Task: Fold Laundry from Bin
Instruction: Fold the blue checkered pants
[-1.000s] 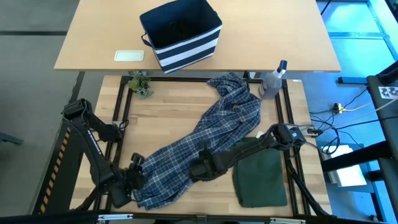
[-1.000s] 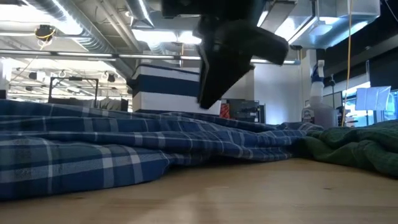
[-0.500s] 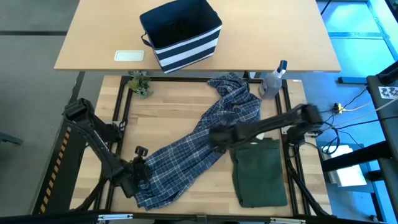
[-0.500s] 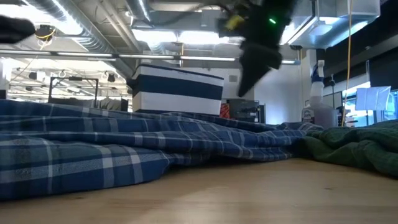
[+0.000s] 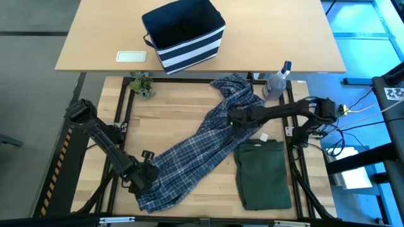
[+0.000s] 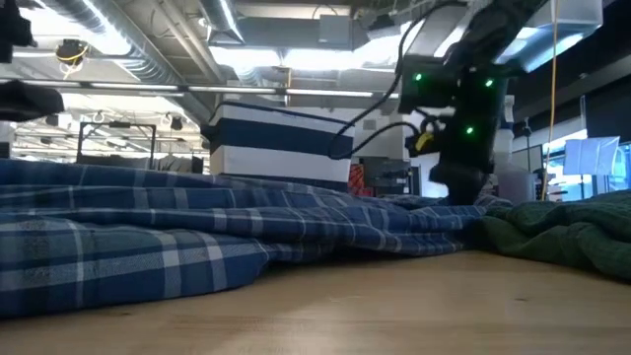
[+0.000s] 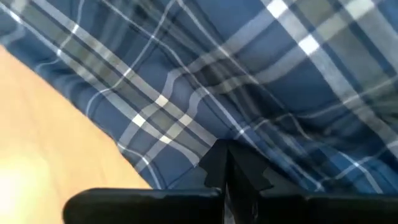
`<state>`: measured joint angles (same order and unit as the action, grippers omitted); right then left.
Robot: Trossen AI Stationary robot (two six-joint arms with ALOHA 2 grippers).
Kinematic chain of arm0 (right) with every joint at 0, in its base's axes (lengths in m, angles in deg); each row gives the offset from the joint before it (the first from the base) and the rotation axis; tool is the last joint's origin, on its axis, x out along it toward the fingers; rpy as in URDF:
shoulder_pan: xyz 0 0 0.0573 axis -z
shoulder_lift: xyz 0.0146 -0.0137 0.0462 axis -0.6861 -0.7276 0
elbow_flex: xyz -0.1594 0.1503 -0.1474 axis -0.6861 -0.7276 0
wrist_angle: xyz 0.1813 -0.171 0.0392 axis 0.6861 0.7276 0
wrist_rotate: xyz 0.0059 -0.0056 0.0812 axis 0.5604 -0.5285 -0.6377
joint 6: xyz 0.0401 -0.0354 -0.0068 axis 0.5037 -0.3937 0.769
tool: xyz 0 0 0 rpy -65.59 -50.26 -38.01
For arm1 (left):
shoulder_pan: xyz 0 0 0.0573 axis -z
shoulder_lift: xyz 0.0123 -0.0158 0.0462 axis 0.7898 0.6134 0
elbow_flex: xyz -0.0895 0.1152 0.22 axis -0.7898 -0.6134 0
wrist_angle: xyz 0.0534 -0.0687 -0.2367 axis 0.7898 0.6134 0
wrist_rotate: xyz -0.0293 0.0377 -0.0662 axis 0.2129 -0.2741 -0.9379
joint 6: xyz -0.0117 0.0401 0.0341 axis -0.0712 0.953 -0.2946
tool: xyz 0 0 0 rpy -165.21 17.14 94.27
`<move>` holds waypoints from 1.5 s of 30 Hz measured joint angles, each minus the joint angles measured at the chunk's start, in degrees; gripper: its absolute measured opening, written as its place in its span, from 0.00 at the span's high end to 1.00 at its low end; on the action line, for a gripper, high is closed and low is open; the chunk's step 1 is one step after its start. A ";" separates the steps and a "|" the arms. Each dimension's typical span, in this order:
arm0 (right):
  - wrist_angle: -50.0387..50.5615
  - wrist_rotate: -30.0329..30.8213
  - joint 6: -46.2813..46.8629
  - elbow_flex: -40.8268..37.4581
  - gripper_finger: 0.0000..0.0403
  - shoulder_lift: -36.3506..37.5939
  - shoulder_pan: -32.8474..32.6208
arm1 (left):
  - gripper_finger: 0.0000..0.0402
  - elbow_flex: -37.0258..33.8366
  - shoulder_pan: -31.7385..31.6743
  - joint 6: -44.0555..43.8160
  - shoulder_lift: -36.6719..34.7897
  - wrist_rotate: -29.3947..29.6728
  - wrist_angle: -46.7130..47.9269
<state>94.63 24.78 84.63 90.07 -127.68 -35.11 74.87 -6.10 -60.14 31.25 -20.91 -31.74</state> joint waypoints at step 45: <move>-13.40 6.21 -17.98 9.20 1.00 7.48 2.51 | 0.97 2.57 2.52 16.49 -6.67 3.41 13.49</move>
<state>81.23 30.99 66.65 99.27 -120.21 -32.60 77.44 -3.58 -43.65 24.58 -17.51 -18.25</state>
